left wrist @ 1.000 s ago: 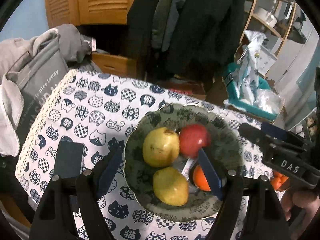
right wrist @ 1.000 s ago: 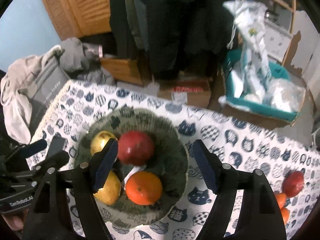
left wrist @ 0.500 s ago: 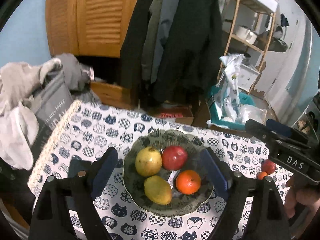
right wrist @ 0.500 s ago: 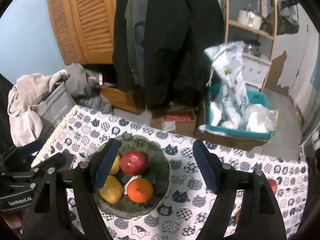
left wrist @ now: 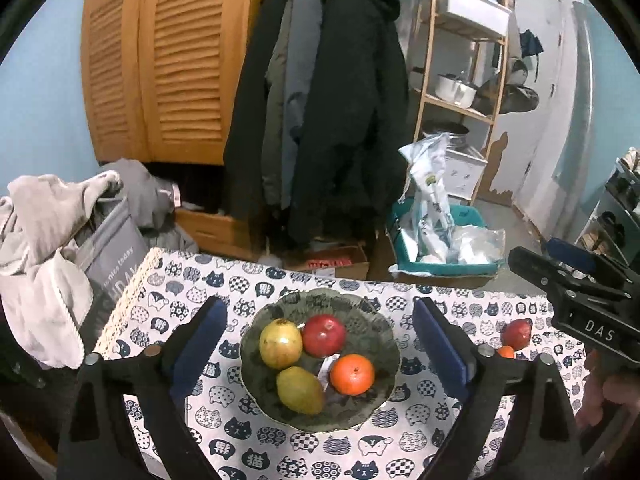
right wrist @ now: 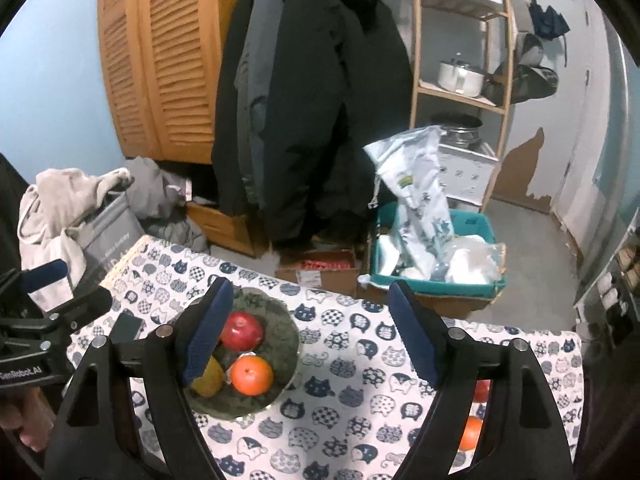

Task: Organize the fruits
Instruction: 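Lift both tools up and away from the bowl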

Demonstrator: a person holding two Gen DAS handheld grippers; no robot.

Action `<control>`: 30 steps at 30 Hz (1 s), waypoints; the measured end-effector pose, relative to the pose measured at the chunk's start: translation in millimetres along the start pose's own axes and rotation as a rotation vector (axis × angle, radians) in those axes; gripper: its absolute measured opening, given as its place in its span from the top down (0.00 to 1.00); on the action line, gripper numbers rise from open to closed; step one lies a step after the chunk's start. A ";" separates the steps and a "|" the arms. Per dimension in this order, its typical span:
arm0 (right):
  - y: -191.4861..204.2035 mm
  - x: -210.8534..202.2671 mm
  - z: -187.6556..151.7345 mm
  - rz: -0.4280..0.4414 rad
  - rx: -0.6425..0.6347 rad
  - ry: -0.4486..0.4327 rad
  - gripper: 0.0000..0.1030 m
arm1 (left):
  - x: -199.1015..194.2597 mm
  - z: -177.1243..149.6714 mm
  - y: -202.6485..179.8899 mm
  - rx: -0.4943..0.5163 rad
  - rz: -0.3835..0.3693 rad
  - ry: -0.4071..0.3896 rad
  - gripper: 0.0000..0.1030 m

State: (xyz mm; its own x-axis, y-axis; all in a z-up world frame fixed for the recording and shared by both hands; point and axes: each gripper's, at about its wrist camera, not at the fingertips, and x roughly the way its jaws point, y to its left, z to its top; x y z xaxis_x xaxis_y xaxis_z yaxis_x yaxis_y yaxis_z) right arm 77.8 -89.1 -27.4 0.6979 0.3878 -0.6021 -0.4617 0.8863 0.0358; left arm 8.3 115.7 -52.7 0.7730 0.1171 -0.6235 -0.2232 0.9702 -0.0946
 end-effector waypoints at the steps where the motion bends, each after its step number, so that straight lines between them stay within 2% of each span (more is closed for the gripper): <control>1: -3.0 -3.5 -0.9 -0.005 0.002 -0.004 0.22 | -3.2 0.1 -2.9 0.004 -0.005 -0.008 0.05; 14: -53.2 -55.6 -33.2 -0.090 -0.013 -0.030 0.19 | -21.9 -0.2 -59.1 0.112 -0.058 -0.053 0.03; 30: -133.3 -86.2 -73.8 -0.178 0.064 -0.026 0.18 | -21.7 -3.3 -122.3 0.203 -0.110 -0.040 0.01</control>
State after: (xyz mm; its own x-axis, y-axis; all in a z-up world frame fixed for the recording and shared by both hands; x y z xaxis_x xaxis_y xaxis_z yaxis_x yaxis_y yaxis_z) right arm 38.8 -259.4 -39.1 0.7796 0.2291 -0.5829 -0.2945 0.9555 -0.0184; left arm 16.8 -6.2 -30.2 0.8102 0.0123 -0.5861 -0.0152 0.9999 0.0001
